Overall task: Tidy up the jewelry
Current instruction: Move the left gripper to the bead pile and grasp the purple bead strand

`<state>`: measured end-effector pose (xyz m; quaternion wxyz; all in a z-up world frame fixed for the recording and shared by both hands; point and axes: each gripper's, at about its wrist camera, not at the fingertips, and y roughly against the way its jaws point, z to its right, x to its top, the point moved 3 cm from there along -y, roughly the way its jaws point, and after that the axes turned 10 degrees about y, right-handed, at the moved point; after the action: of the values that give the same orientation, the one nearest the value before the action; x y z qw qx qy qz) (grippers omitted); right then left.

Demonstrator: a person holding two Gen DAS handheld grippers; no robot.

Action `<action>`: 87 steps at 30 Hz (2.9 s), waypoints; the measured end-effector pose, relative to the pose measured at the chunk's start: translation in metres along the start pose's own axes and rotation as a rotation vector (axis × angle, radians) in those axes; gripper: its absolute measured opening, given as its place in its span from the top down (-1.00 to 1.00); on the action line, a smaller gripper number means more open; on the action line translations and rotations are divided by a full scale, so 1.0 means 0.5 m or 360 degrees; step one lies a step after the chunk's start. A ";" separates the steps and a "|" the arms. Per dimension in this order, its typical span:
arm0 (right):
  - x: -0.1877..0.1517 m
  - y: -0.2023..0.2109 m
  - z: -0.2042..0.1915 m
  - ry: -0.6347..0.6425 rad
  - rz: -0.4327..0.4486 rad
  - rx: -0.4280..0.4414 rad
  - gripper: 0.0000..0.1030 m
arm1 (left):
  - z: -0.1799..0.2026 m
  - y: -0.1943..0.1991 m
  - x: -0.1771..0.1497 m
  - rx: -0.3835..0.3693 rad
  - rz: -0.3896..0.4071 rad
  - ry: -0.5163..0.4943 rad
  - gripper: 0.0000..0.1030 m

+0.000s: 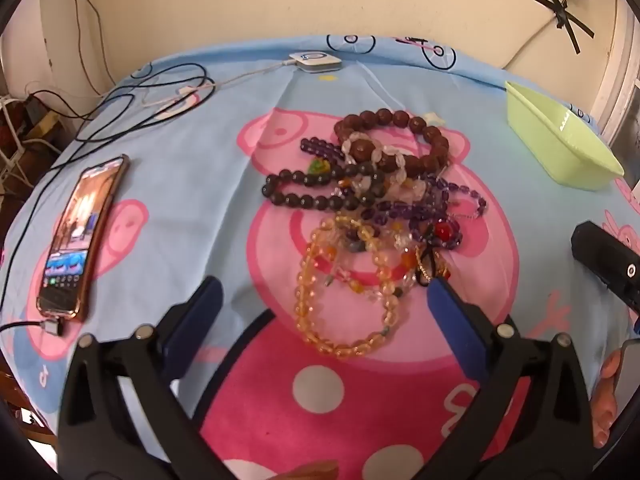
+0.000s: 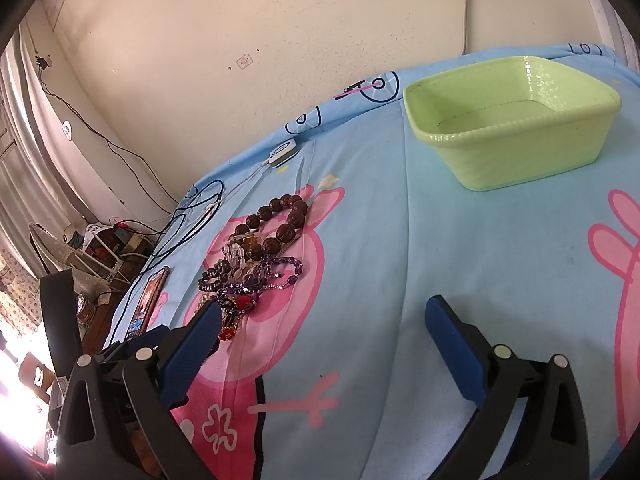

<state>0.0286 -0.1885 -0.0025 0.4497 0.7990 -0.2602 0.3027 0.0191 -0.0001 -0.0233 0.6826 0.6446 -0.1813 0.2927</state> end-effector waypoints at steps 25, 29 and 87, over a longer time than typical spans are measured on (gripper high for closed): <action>-0.002 -0.002 0.001 0.0006 -0.0005 -0.0007 -0.55 | -0.013 0.010 0.002 -0.0030 0.0062 0.0061 -0.91; -0.003 -0.004 0.001 0.0007 -0.0006 -0.0008 -0.55 | -0.025 0.005 -0.011 -0.0084 -0.0029 0.0122 -0.91; 0.007 -0.024 -0.033 0.0182 -0.0083 -0.0058 0.06 | -0.086 0.042 0.003 -0.0458 0.0042 0.0083 0.20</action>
<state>0.0351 -0.1689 -0.0002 0.4860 0.7786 -0.2187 0.3312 0.0011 0.0427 -0.0105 0.7685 0.5298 -0.2121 0.2894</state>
